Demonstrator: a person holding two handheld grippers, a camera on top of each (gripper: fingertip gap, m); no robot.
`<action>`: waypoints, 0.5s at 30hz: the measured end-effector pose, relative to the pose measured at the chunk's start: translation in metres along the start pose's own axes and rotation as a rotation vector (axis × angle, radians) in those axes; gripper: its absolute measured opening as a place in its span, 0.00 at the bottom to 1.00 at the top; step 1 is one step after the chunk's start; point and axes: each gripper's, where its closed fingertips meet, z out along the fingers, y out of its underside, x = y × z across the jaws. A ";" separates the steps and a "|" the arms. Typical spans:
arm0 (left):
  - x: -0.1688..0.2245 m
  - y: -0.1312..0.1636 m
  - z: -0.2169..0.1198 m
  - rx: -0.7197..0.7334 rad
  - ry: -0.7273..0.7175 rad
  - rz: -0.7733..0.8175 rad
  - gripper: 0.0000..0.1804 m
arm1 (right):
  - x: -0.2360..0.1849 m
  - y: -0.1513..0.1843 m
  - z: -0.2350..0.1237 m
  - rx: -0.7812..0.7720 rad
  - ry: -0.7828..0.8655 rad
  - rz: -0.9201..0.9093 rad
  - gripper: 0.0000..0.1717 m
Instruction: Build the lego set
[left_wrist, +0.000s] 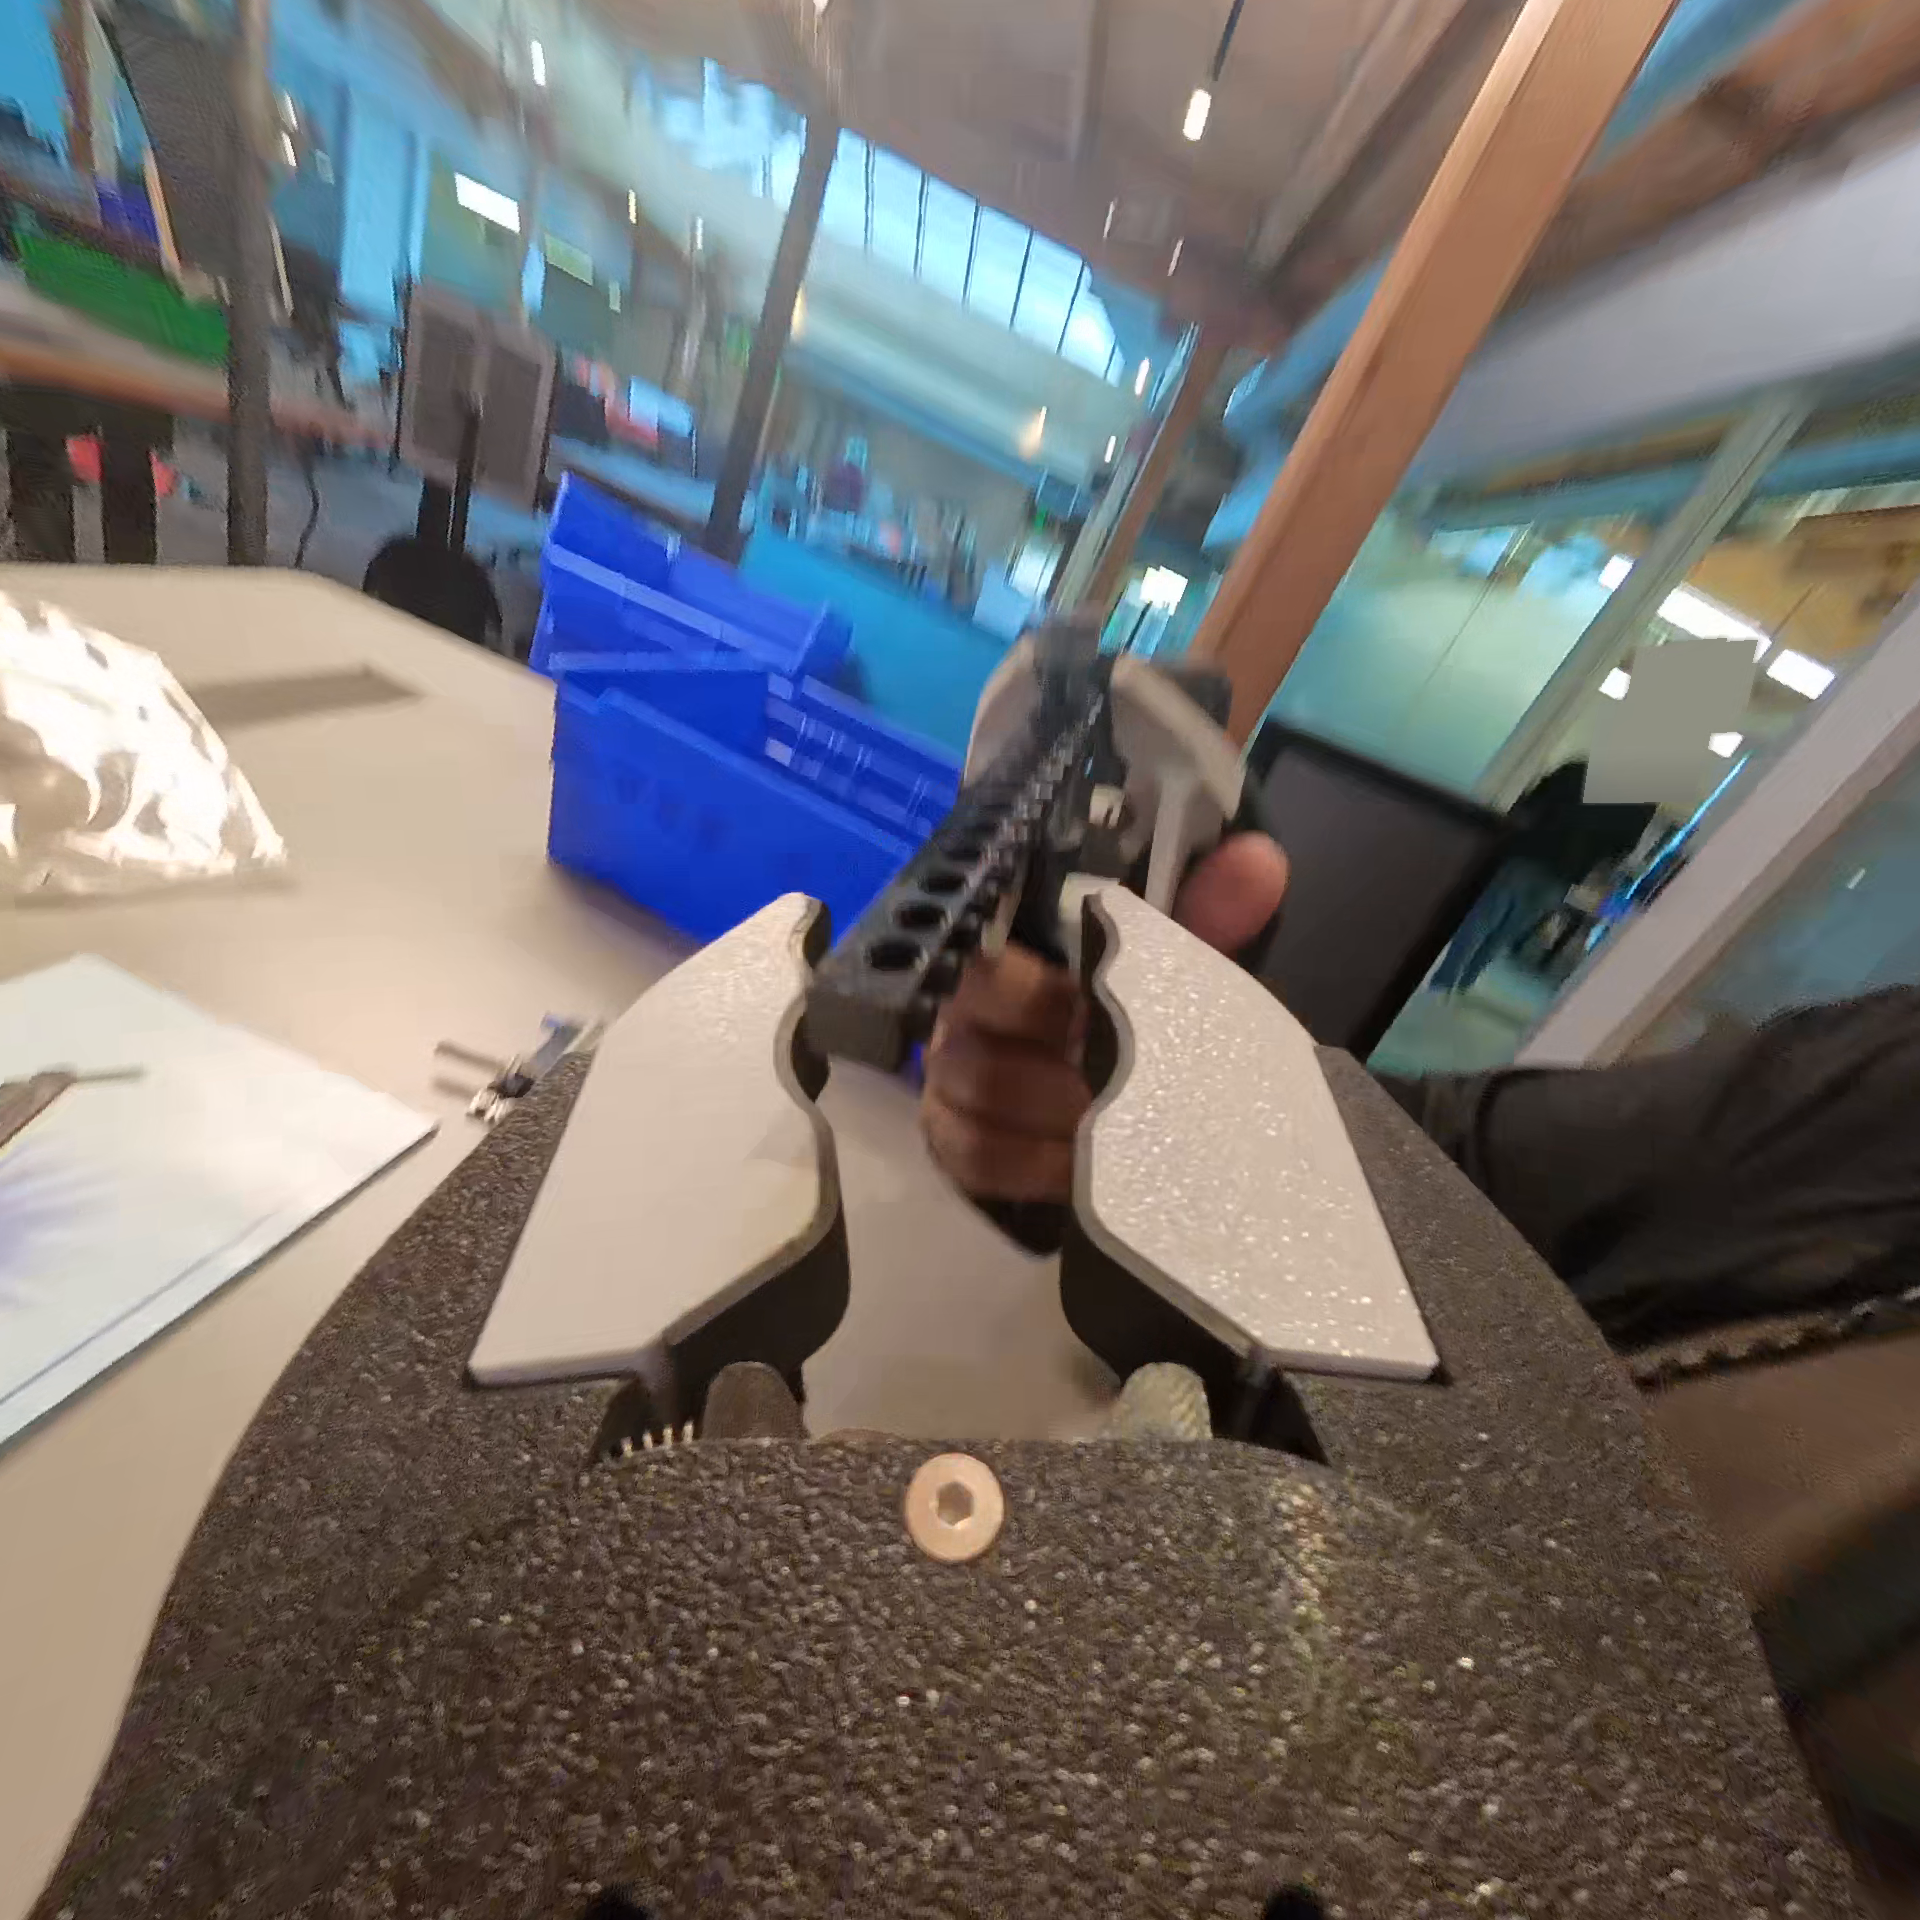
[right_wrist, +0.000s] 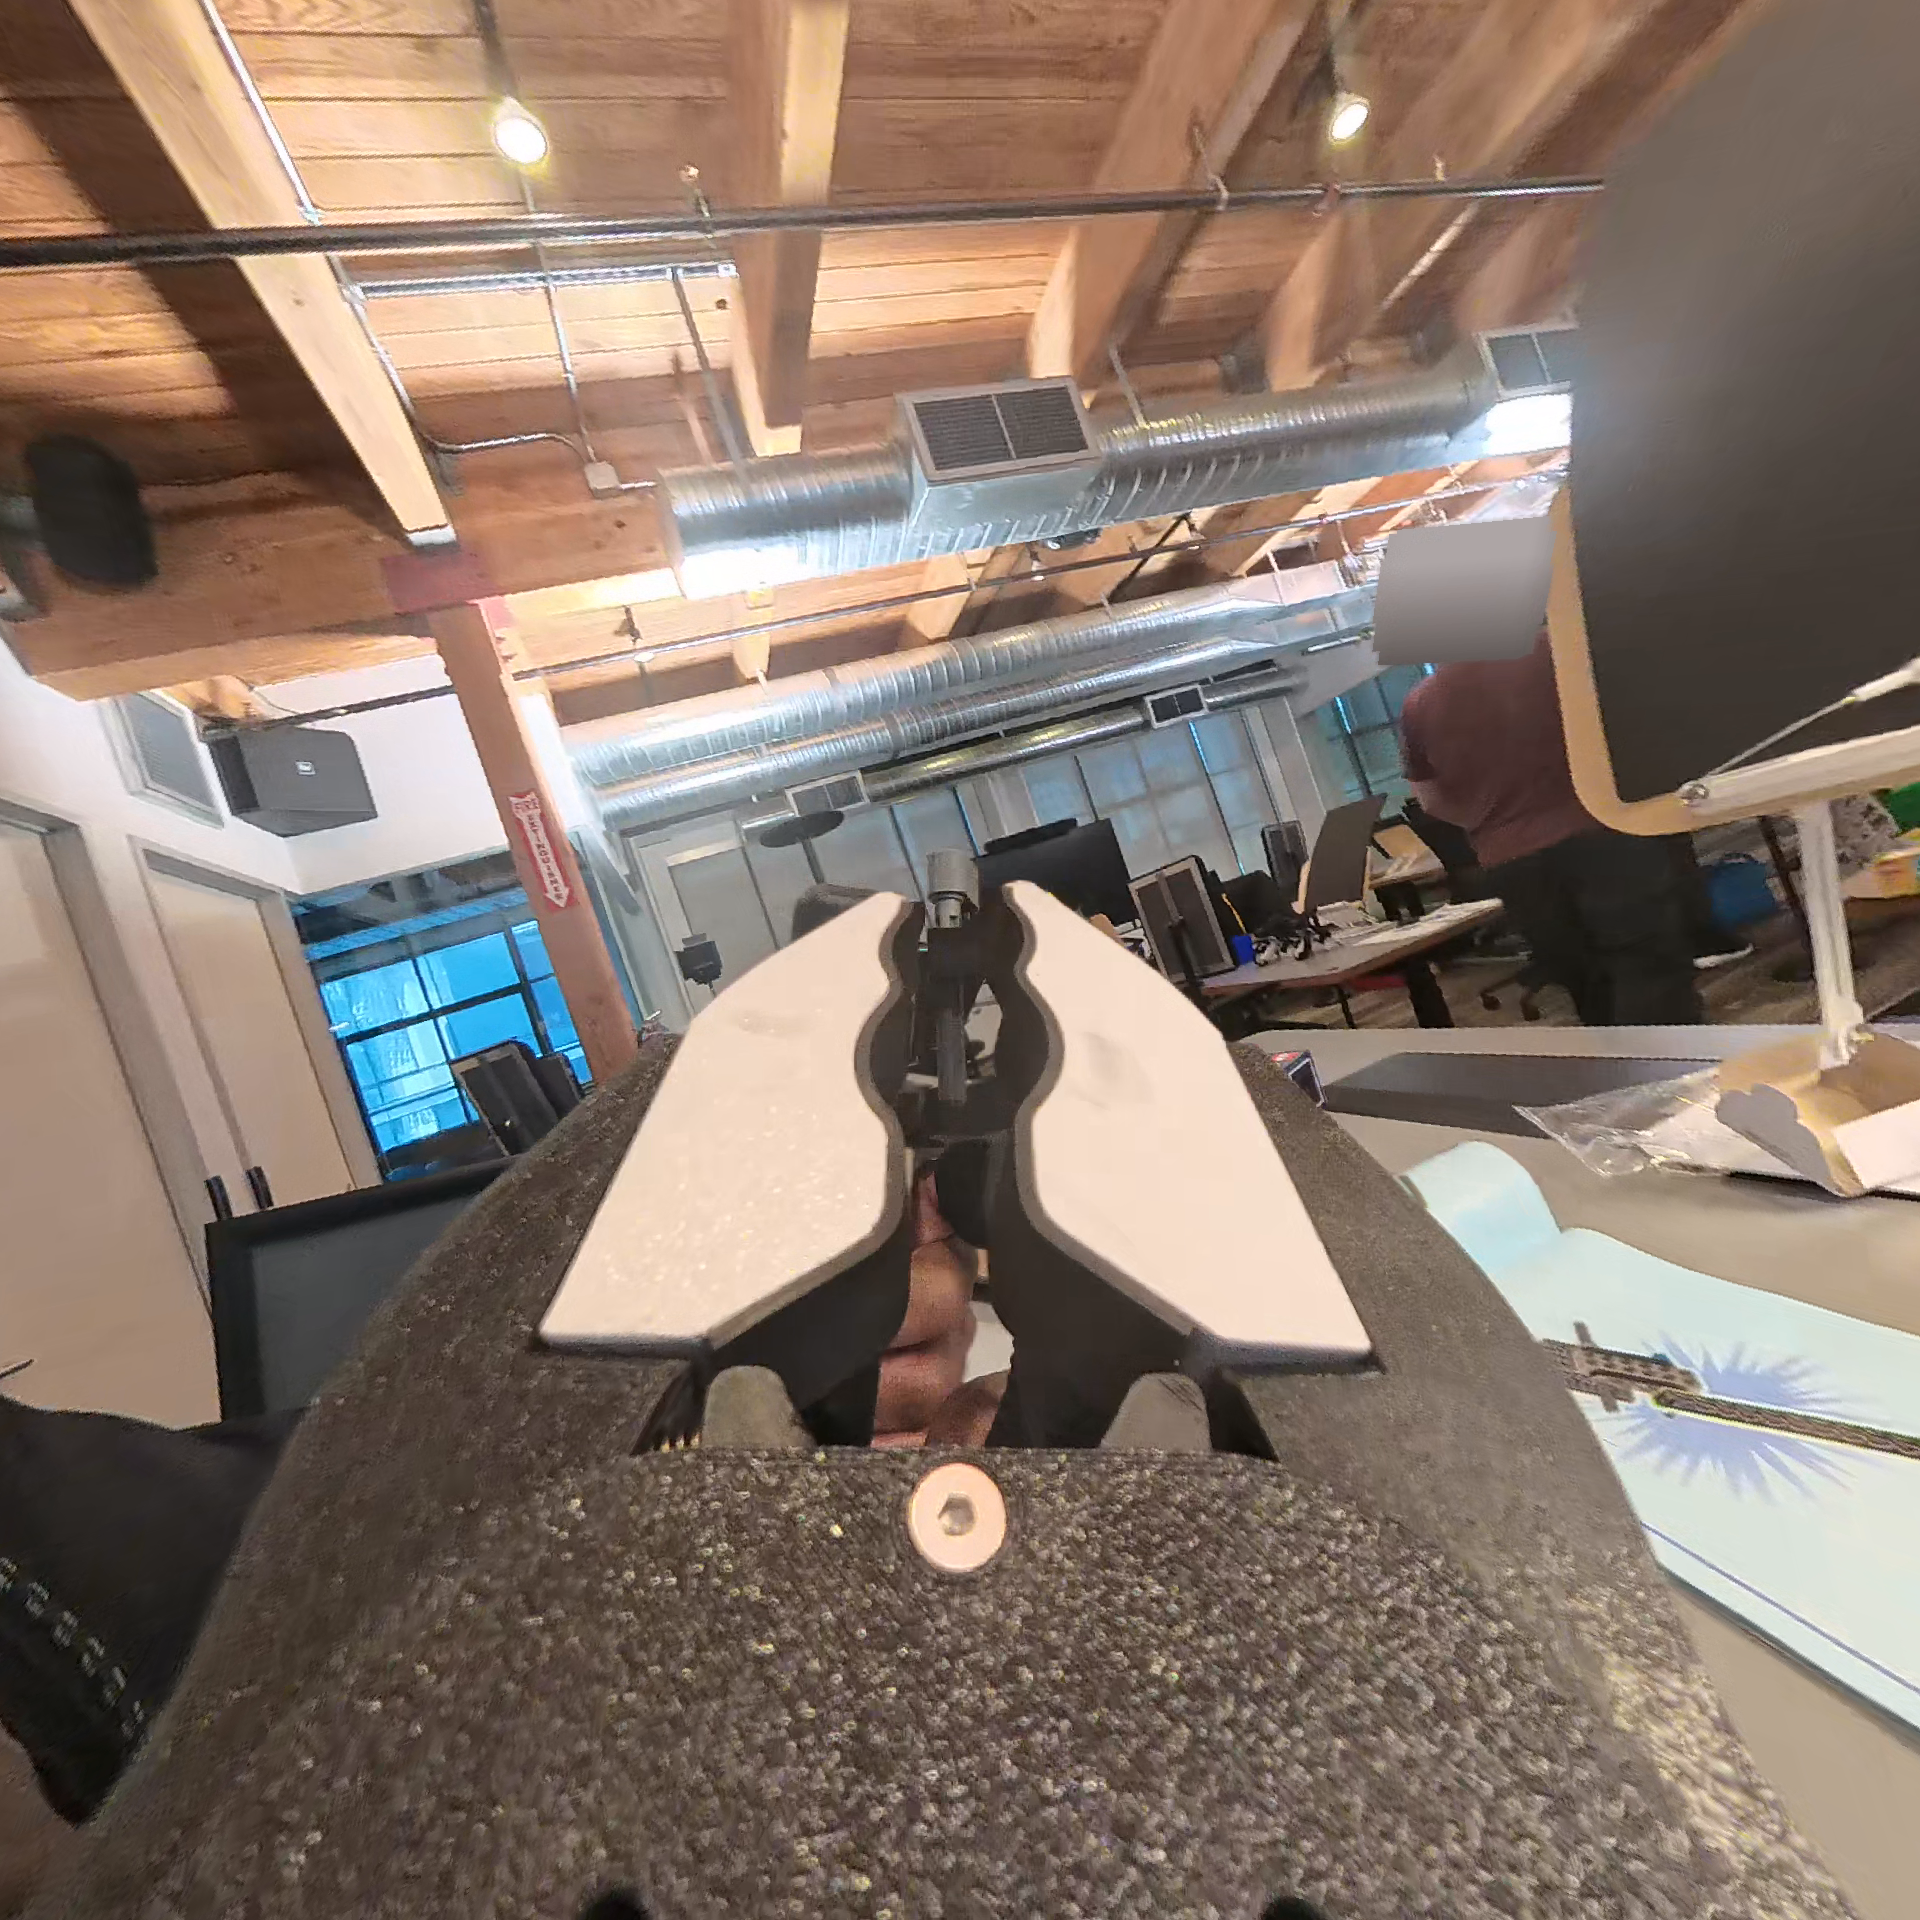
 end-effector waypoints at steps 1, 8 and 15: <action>0.002 -0.007 0.000 0.057 0.012 -0.013 0.23 | -0.002 0.002 0.000 0.000 -0.011 -0.004 0.07; 0.013 -0.028 -0.014 0.238 0.094 -0.002 0.13 | -0.008 0.021 0.004 -0.050 -0.043 -0.006 0.07; 0.017 -0.022 -0.014 0.231 0.137 0.020 0.09 | -0.012 0.026 0.005 -0.077 -0.057 -0.020 0.07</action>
